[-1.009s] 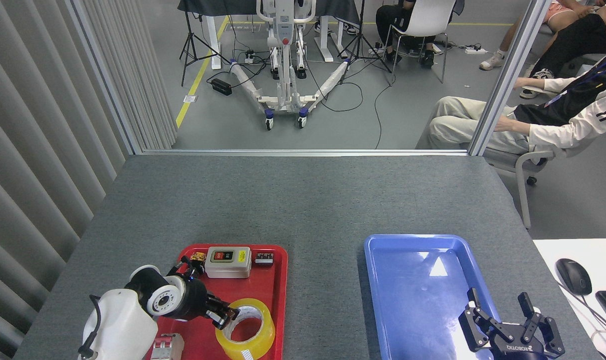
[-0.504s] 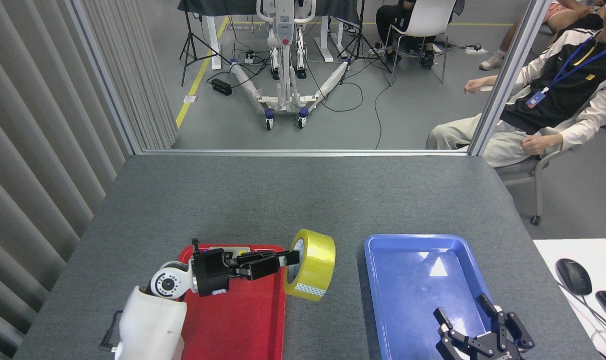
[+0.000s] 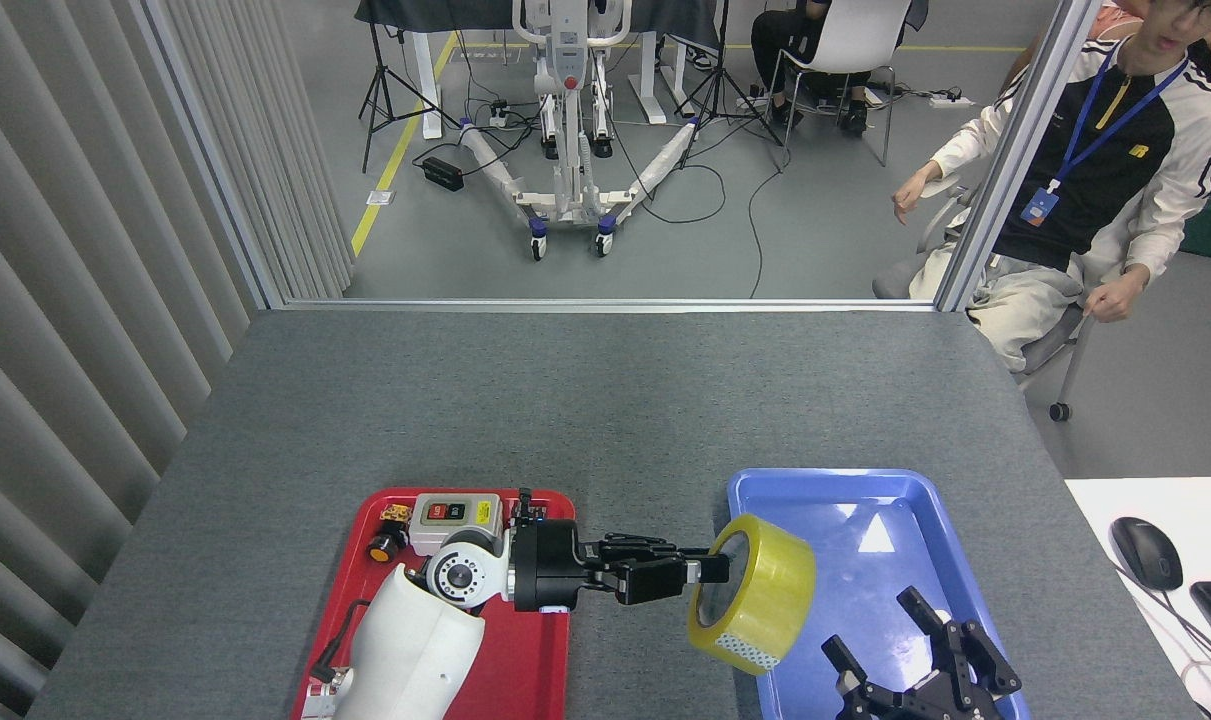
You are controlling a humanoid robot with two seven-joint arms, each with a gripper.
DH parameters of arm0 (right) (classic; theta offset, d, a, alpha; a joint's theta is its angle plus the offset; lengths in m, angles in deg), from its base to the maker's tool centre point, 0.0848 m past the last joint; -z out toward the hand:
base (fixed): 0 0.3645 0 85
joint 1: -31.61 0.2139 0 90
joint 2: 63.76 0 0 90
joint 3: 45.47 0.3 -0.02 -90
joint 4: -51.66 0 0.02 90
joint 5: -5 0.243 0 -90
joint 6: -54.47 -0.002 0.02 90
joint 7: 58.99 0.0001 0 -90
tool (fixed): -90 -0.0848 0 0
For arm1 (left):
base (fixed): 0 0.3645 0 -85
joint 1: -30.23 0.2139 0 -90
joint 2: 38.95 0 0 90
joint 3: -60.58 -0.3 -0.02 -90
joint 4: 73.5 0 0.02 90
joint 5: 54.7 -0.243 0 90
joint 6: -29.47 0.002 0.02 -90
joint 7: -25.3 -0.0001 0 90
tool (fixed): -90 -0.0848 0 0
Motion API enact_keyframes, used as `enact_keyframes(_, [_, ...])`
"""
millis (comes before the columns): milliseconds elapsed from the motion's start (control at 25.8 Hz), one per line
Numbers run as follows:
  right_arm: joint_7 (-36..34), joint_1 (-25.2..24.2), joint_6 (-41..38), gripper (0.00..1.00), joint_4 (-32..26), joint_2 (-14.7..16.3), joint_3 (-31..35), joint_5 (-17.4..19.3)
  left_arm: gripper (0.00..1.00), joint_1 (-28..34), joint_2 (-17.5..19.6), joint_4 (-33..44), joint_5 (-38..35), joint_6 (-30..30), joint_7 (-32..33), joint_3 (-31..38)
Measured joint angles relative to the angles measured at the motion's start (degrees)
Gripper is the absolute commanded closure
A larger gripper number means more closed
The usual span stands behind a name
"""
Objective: Place and move tape with both arms
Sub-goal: 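Lift the tape and carry it with the left gripper toward the blue tray, then bring the right gripper up under the tape held by the left gripper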
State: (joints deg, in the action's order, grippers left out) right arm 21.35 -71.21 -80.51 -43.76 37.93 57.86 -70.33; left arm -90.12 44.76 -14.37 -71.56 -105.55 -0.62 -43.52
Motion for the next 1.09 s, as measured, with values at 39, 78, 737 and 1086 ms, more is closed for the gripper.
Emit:
enact_keyframes(39, [-0.06, -0.49, -0.04, 0.00, -0.35, 0.00, -0.07, 0.25, 1.00, 0.00, -0.13, -0.06, 0.02, 0.00, 0.00, -0.14])
enact_keyframes(78, [-0.16, -0.94, -0.04, 0.00, -0.66, 0.00, -0.05, 0.63, 1.00, -0.02, -0.18, -0.12, 0.05, 0.00, 0.00, -0.23])
enact_keyframes(737, [-0.35, -5.70, -0.04, 0.01, -6.23, -0.41, -6.51, 3.51, 1.00, 0.05, -0.31, -0.65, 0.08, 0.00, 0.06, 0.13])
enact_keyframes(1086, [0.31, -5.36, -0.04, 0.04, -7.04, -0.38, -11.24, 2.02, 1.00, 0.28, -0.32, -1.08, 0.01, 0.00, 0.07, 0.13])
